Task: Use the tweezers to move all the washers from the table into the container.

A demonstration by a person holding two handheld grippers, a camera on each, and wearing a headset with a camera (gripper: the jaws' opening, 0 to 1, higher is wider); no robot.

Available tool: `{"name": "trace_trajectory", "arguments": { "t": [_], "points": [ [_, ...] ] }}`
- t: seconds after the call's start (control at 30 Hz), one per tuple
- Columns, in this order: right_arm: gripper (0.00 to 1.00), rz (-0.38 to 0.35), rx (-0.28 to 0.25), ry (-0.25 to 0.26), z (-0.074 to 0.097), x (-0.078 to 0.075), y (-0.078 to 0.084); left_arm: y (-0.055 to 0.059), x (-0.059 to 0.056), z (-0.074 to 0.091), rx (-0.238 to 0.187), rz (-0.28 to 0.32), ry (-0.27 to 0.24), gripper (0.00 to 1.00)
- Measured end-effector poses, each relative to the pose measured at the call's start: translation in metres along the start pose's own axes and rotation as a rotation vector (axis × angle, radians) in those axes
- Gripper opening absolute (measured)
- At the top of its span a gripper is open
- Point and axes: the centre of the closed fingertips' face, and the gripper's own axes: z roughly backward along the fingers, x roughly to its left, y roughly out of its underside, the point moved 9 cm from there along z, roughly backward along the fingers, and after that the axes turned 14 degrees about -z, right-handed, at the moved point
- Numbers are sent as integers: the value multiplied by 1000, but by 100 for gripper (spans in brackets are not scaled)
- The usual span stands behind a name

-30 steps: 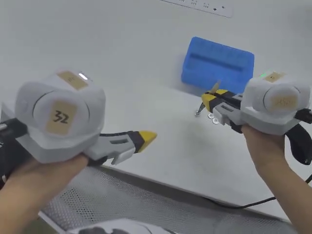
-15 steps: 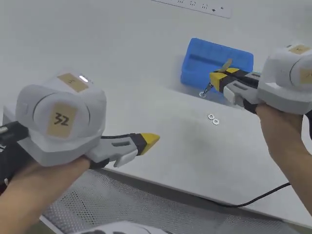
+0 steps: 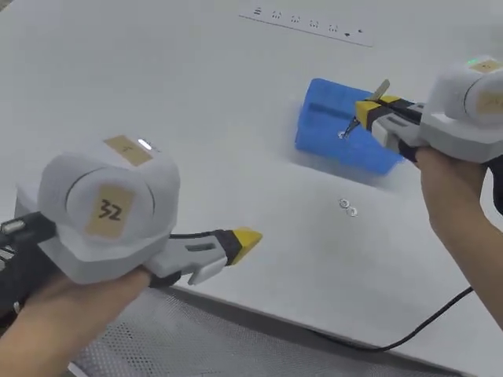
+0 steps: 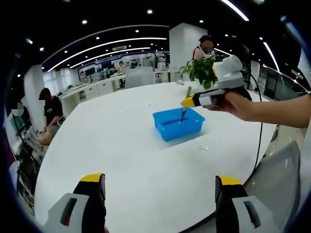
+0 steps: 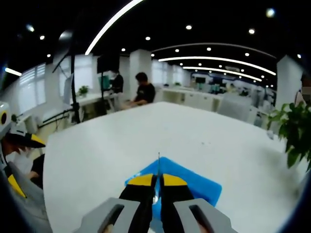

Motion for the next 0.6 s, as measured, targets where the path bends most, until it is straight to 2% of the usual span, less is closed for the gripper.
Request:
{"name": "trace_trajectory", "arguments": {
  "t": [0.13, 0.3, 0.37, 0.6],
  "points": [
    [0, -7, 5, 15, -10, -6, 0, -1, 2, 1, -3, -2, -7, 96],
    [0, -28, 35, 27, -22, -12, 13, -1, 2, 1, -5, -8, -11, 95],
    [0, -26, 42, 32, -25, -9, 18, 0, 2, 1, -4, -1, -12, 95],
    [1, -5, 83, 65, -25, -16, 31, 1, 2, -1, -5, 3, -14, 95]
  ]
}}
